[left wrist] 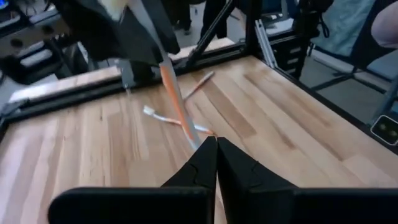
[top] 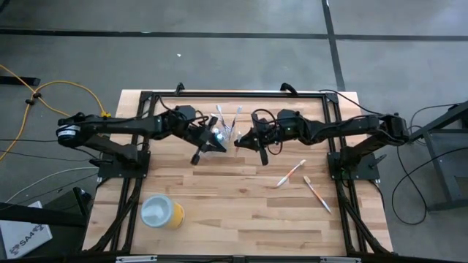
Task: Pick & Place toothbrushing station
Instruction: Put the left orange toothbrush into the transparent organizer
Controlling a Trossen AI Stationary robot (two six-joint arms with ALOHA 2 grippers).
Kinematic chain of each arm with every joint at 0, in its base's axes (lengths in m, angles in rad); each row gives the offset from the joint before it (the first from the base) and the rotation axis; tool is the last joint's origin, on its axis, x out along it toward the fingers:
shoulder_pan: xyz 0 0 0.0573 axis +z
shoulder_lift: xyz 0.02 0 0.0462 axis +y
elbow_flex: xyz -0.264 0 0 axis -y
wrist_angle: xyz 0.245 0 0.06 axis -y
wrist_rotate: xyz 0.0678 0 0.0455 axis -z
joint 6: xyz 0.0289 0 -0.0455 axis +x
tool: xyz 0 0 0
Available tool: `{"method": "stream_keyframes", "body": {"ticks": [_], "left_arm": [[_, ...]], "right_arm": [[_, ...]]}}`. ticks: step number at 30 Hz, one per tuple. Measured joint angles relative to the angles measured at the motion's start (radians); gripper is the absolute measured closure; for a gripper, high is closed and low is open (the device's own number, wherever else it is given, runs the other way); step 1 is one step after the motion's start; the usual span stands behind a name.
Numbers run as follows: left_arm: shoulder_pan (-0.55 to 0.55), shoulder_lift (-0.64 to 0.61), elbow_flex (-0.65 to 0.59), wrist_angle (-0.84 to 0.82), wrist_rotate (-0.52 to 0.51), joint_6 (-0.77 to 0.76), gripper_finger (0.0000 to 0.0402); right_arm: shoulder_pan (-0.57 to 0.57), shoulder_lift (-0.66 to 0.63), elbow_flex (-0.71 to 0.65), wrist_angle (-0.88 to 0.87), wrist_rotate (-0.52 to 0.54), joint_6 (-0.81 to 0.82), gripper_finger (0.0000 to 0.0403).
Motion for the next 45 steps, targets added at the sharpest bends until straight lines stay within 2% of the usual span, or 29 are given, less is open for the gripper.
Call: {"method": "stream_keyframes", "body": {"ticks": [5, 13, 32, 45], "left_arm": [[-0.02, 0.018, 0.0, 0.053, -0.062, 0.004, 0.037], [-0.015, 0.016, 0.0, 0.122, -0.052, -0.012, 0.033], [-0.031, 0.045, 0.014, 0.168, -0.066, -0.15, 0.0327], [-0.047, 0.167, 0.089, 0.161, -0.026, -0.191, 0.0327]], "right_arm": [[0.014, 0.0, 0.0, 0.004, 0.014, -0.001, 0.0393], [0.026, 0.0, 0.0, 0.003, 0.012, -0.012, 0.0393], [0.051, 0.0, 0.0, 0.018, 0.018, -0.027, 0.0393], [0.067, 0.0, -0.002, -0.006, 0.022, -0.043, 0.0393]]}}
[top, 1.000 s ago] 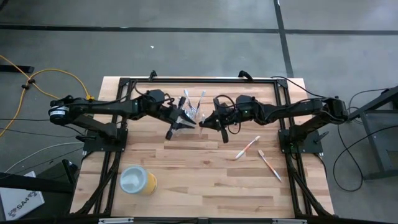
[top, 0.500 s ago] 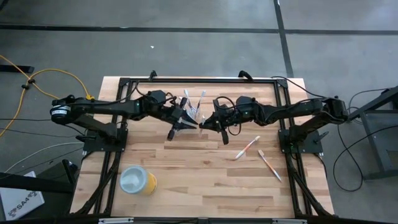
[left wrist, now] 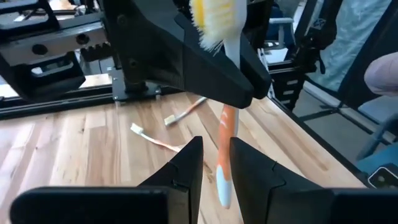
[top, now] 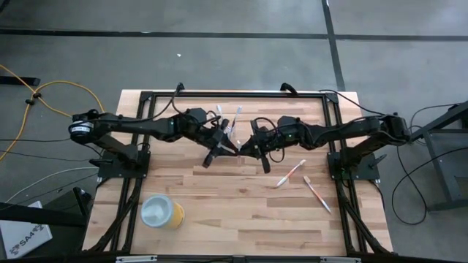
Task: Pick & Place toothbrushing station
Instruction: Put the left orange toothbrush into the transparent organizer
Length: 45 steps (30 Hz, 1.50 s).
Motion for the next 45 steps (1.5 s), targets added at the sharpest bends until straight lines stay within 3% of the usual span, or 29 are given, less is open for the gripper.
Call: {"method": "stream_keyframes", "body": {"ticks": [19, 45], "left_arm": [[0.001, -0.002, 0.009, -0.018, 0.107, -0.067, 0.0327], [-0.034, -0.003, 0.009, 0.002, -0.046, -0.009, 0.0327]], "right_arm": [[0.014, 0.0, 0.001, -0.056, 0.057, -0.03, 0.0394], [0.044, 0.001, 0.002, 0.0, 0.073, -0.036, 0.0394]]}}
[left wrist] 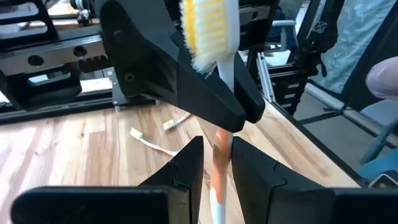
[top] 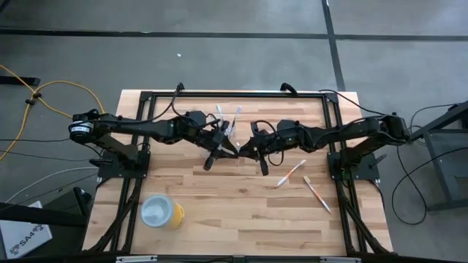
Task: Pick & Place toothbrushing station
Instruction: Put the left orange toothbrush into the transparent organizer
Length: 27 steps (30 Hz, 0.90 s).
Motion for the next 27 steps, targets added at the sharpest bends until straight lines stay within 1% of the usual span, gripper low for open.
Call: {"method": "stream_keyframes", "body": {"ticks": [9, 16, 19, 23, 27], "left_arm": [[-0.014, 0.021, 0.021, 0.033, -0.006, 0.006, 0.0327], [-0.023, 0.025, 0.021, 0.043, -0.009, -0.041, 0.0329], [-0.023, 0.025, 0.021, 0.043, -0.031, -0.068, 0.0345], [-0.024, 0.025, 0.021, 0.043, -0.031, -0.069, 0.0383], [-0.024, 0.025, 0.021, 0.043, -0.031, -0.065, 0.0386]], "right_arm": [[0.0, 0.0, 0.0, 0.018, -0.001, 0.004, 0.0394], [0.0, 0.0, 0.0, 0.002, -0.002, 0.007, 0.0394], [0.0, 0.0, 0.0, -0.001, -0.002, 0.007, 0.0394], [0.0, 0.0, 0.0, -0.003, -0.002, 0.011, 0.0394], [0.0, 0.0, 0.0, -0.004, -0.002, 0.029, 0.0391]]}}
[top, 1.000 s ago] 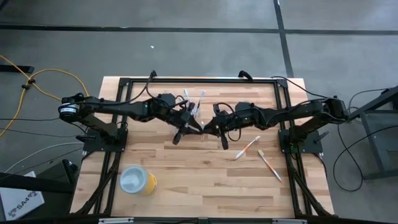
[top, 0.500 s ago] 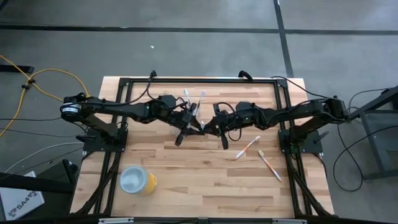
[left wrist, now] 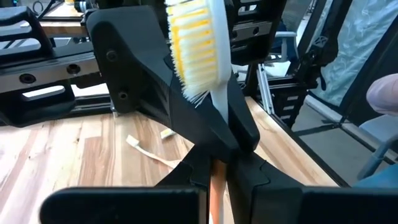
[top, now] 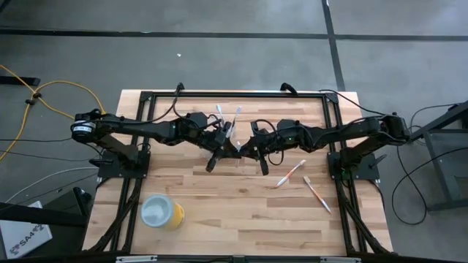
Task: Pick & Place toothbrushing station
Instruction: Put the left orange toothbrush into the transparent organizer
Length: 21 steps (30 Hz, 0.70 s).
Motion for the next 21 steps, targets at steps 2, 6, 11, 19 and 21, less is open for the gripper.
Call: {"method": "stream_keyframes", "body": {"ticks": [2, 6, 11, 19, 21], "left_arm": [[0.0, 0.0, 0.0, 0.003, 0.0, -0.007, 0.0386], [0.0, 0.0, 0.0, 0.009, 0.0, -0.005, 0.0386], [0.0, 0.0, -0.001, 0.009, -0.001, -0.004, 0.0386], [0.001, 0.0, -0.001, 0.009, -0.003, -0.008, 0.0386], [0.001, 0.0, -0.001, 0.009, -0.004, -0.007, 0.0386]], "right_arm": [[0.0, 0.0, 0.0, -0.001, 0.0, 0.005, 0.0386], [0.0, 0.0, 0.0, -0.001, 0.0, 0.005, 0.038], [0.0, 0.0, 0.0, -0.001, 0.0, 0.027, 0.0366], [0.0, -0.001, 0.0, -0.001, -0.003, 0.028, 0.0313], [0.0, -0.001, 0.0, -0.001, -0.004, 0.029, 0.0296]]}}
